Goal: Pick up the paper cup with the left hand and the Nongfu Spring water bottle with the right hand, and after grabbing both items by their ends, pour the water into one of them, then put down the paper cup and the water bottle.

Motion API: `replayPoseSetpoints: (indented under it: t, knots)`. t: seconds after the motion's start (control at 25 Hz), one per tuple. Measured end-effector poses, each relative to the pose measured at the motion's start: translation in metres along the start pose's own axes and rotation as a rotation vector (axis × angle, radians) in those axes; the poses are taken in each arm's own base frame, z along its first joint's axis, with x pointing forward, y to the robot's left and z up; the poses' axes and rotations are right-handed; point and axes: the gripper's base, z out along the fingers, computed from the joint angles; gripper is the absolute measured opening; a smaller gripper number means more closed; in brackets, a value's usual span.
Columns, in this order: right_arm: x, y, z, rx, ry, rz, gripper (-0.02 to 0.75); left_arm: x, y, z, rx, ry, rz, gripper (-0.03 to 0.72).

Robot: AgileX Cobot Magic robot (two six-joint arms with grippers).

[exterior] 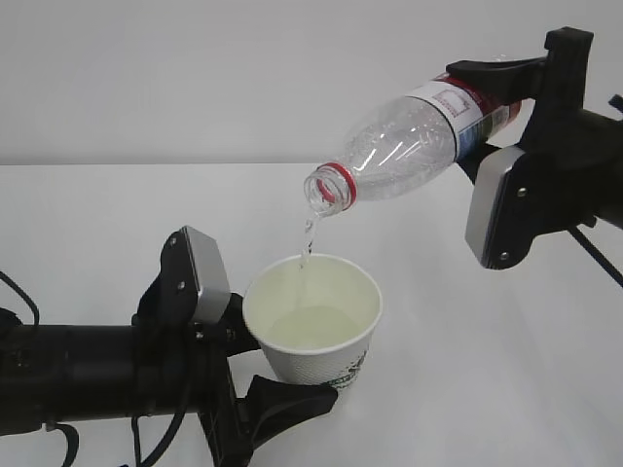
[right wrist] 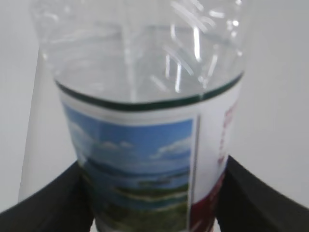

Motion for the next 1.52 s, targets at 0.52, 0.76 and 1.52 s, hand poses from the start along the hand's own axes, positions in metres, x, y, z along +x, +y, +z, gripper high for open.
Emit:
replayPoseSetpoints:
  t: [0.52,0.76,1.52]
  knots:
    - [0.0,0.0,0.0,0.0,0.0,-0.004,0.503,-0.0001,-0.0001,0.0,0.001,-0.001,0.0,0.553]
    - [0.0002,-0.0001,0.0,0.001,0.003,-0.001,0.503,-0.0001,-0.0001,0.0,0.001,-0.001,0.0,0.553]
    - [0.0002,-0.0004,-0.0001,0.003,0.002,-0.012,0.503,-0.0001,-0.0001,0.0,0.001,-0.001,0.0,0.553]
